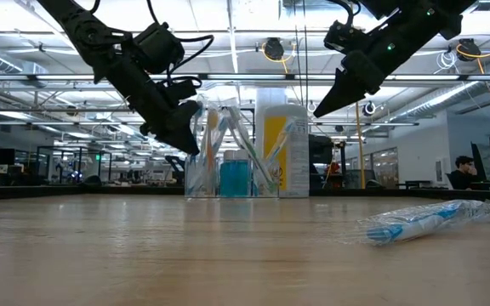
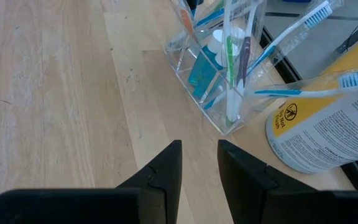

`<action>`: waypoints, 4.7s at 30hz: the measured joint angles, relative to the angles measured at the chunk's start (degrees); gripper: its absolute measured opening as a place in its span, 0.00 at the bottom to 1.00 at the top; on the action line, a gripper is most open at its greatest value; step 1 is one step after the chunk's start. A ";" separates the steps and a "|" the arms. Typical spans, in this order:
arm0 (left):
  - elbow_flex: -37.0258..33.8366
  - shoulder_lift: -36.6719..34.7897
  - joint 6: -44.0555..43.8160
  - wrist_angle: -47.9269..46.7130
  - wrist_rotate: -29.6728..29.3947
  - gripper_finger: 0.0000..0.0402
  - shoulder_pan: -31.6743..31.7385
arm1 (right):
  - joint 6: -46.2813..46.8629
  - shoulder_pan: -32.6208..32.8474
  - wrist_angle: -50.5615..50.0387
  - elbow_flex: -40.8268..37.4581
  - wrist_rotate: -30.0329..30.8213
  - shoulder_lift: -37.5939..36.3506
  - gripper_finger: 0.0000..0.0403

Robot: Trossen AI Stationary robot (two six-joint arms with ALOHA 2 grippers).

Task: Pick & Place toothbrushing station
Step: Put the left blue toothbrush into the left section of the transparent organizer, then put the blue toothbrush into the right section of the transparent organizer

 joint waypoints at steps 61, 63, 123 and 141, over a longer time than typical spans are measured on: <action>-0.02 -27.45 -3.91 -19.23 1.51 0.56 -12.15 | -7.66 6.94 28.73 -5.20 -13.43 5.30 0.45; -0.02 -27.45 -3.40 -19.19 1.49 0.56 -12.15 | -5.70 11.12 29.29 -5.18 -15.64 5.28 0.45; -0.02 -27.43 -6.76 -13.82 -0.35 0.56 -12.15 | -37.18 29.91 29.47 -12.38 11.60 10.49 0.02; 0.02 -25.60 -15.19 -3.69 8.57 0.56 -15.70 | -85.92 12.88 53.22 -12.24 -6.58 10.46 0.03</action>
